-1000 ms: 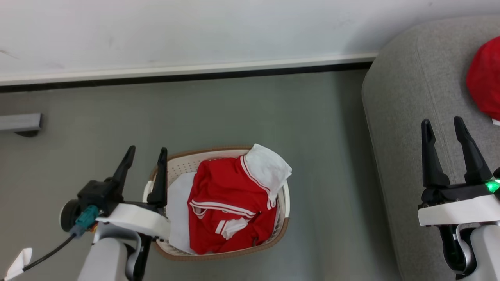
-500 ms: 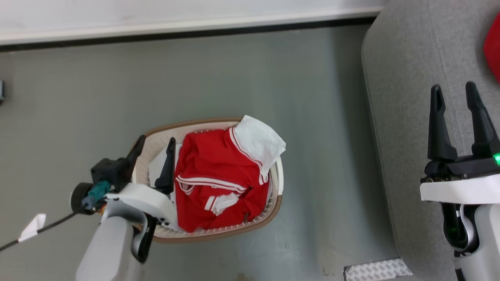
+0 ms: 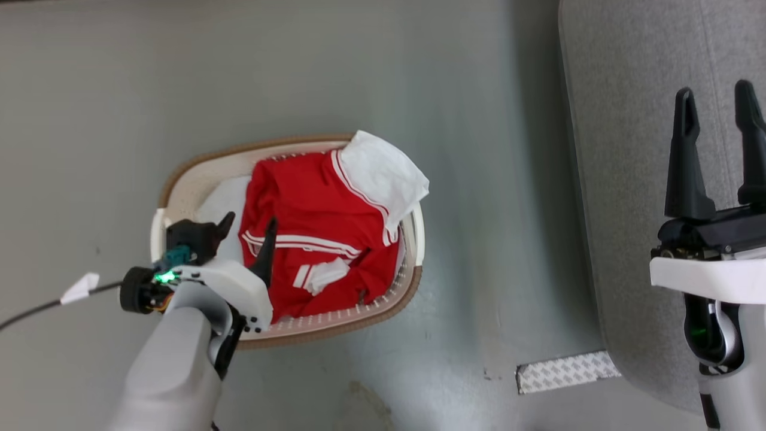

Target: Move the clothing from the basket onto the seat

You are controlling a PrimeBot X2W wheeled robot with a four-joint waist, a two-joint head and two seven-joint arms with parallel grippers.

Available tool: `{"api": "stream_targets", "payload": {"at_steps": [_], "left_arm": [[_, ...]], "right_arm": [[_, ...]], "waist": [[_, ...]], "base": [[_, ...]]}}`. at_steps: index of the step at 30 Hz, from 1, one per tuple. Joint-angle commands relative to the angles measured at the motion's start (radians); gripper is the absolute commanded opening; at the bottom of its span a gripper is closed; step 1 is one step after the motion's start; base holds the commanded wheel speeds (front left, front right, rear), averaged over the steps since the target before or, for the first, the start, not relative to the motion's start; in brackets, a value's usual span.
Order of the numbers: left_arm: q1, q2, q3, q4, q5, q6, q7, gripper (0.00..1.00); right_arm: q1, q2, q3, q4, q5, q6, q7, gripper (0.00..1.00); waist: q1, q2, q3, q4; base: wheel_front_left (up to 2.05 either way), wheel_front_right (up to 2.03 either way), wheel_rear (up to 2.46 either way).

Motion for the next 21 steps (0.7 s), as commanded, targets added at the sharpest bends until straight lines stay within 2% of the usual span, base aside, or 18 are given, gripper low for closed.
{"api": "stream_targets", "payload": {"at_steps": [1, 12, 21], "left_arm": [[-0.026, 0.013, -0.006, 0.029, -0.009, 0.002, 0.006, 1.0], [-0.17, 0.044, -0.074, 0.256, -0.057, 0.002, 0.069, 1.0], [-0.235, 0.099, -0.079, 0.342, -0.091, 0.002, 0.138, 1.0]], "right_arm": [[-0.022, 0.008, -0.002, -0.012, 0.0, -0.002, -0.003, 1.0], [-0.063, 0.04, 0.0, -0.052, 0.001, -0.002, -0.003, 1.0], [-0.086, 0.055, -0.009, -0.076, 0.004, -0.002, -0.003, 1.0]], "waist": [[-0.0001, 0.0, 0.031, -0.017], [-0.0001, 0.0, 0.15, -0.08], [-0.0001, 0.0, 0.222, -0.124]], "base": [[0.0, 0.0, 0.0], [0.0, 0.0, 0.0], [0.0, 0.0, 0.0]]}}
